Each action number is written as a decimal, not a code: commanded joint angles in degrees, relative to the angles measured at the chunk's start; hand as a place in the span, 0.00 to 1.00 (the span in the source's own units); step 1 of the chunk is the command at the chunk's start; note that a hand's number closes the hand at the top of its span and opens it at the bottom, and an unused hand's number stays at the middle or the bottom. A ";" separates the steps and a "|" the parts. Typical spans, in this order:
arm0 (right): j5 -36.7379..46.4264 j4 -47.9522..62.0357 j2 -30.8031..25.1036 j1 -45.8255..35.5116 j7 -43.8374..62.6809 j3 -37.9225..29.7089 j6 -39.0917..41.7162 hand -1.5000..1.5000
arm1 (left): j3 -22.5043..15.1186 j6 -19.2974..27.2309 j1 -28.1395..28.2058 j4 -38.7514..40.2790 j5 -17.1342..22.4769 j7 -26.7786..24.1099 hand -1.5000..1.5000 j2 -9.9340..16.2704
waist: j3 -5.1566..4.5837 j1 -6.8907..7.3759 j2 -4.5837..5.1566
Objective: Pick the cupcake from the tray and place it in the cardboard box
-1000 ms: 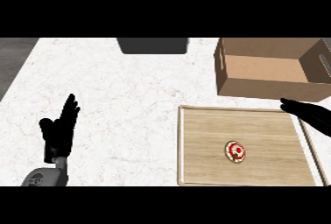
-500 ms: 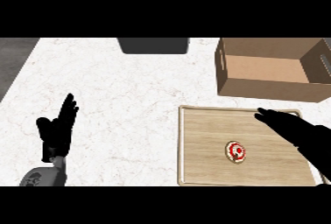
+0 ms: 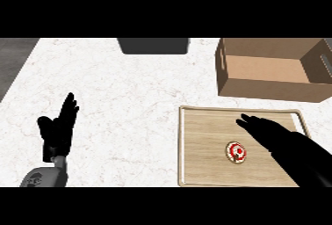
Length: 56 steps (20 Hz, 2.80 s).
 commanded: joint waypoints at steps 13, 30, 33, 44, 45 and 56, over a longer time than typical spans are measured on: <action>12.47 1.75 11.51 0.95 4.59 3.20 5.38 0.00 | 0.58 -0.19 0.77 -0.33 -3.23 -0.52 0.50 -3.18 | 0.01 -0.10 -0.01; 24.54 15.50 12.40 -0.94 -6.41 1.44 1.49 0.00 | 2.58 -2.24 -0.83 -1.31 -3.63 2.47 0.50 -2.72 | 0.03 0.00 -0.02; 23.65 14.22 14.42 -2.70 -5.79 -0.21 5.97 0.00 | 2.89 -2.76 2.49 -2.32 -3.88 -0.20 0.50 -3.12 | 0.02 0.04 -0.03; 29.18 19.71 17.20 -2.13 -9.73 0.37 3.04 0.00 | 0.95 -1.46 3.52 -5.51 -5.79 2.29 0.50 -5.66 | 0.02 0.05 -0.03; 30.56 23.28 18.79 -2.62 -9.93 1.20 1.00 0.00 | 1.91 -2.22 2.49 -5.49 -5.53 3.97 0.50 -4.33 | 0.02 0.07 -0.01; 34.69 30.72 18.54 -1.53 -23.11 4.47 -11.33 1.00 | 2.96 -2.39 0.72 -2.61 -5.85 2.35 0.50 -4.44 | 0.04 0.06 0.02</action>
